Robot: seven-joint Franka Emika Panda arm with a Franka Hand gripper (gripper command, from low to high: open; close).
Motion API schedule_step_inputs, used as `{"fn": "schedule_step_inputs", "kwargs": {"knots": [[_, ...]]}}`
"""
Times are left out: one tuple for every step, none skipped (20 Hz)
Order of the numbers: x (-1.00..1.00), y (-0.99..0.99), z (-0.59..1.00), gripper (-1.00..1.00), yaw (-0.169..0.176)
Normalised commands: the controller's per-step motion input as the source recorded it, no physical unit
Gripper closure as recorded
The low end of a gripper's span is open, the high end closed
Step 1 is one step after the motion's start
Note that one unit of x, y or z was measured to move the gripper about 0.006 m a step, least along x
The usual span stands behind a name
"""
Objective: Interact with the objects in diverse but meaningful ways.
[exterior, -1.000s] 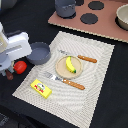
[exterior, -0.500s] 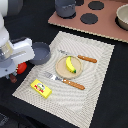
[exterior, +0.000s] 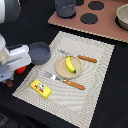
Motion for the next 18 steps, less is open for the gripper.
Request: {"fn": "schedule_step_inputs", "kwargs": {"knots": [[0.46, 0.06, -0.08, 1.0, 0.0], [0.36, 0.0, -0.07, 1.0, 0.0], [0.34, 0.0, -0.03, 1.0, 0.0], [0.37, 0.0, -0.02, 1.0, 0.0], [0.42, 0.0, 0.0, 1.0, -0.007], [0.38, 0.0, 0.0, 1.0, -0.01], [0.37, 0.0, 0.0, 1.0, -0.013], [0.38, 0.0, 0.0, -1.0, -0.013], [0.39, 0.0, 0.0, -1.0, -0.011], [0.35, 0.0, 0.0, -1.0, -0.01], [0.33, 0.0, 0.0, -1.0, -0.01], [0.34, 0.0, 0.0, -1.0, -0.01], [0.31, 0.0, 0.0, -1.0, -0.011], [0.33, 0.0, 0.01, -1.0, -0.011], [0.31, 0.0, 0.04, -1.0, -0.014], [0.23, 0.0, 0.07, -1.0, -0.013], [0.23, 0.0, 0.31, -1.0, -0.005], [0.27, 0.0, 0.44, -1.0, 0.0]]}}
